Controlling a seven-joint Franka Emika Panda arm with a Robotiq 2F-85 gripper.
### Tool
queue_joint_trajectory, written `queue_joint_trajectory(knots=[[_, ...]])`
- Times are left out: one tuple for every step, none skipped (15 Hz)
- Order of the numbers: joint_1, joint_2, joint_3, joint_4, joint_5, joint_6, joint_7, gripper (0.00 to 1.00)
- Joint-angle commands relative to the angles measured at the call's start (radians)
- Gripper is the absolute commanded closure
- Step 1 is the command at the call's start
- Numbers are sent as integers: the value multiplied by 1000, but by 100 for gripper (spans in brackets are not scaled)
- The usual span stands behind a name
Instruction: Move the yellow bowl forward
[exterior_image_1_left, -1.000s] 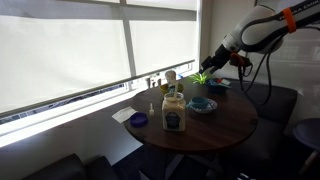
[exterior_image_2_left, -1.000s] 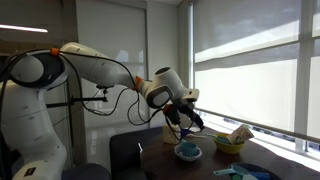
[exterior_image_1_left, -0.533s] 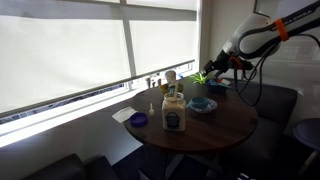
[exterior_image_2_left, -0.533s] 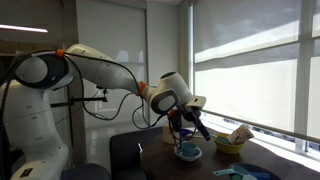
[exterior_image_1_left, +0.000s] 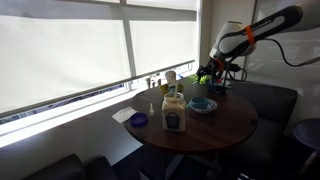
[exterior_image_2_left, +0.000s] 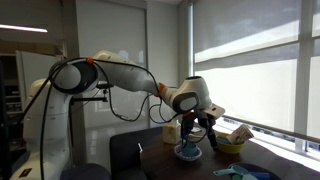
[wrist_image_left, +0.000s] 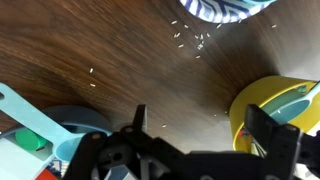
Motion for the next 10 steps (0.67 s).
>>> queue_joint_trajectory(knots=[[22,63,-5,169,2,-118,32,0],[18,34,-13,91,-3,-73,20,0],[19,39,-13,109,-3,-79,20,0],[19,39,-13,107,-3,-79,19,0],[19,39,-14,103,-3,-79,19,0],[18,39,-16,99,-3,-78,18,0],[18,40,-16,98,-3,-78,18,0],[18,40,-16,98,-3,-78,18,0],[11,50,-14,118,29,-117,10,0],[9,66,-20,145,17,-176,19,0]])
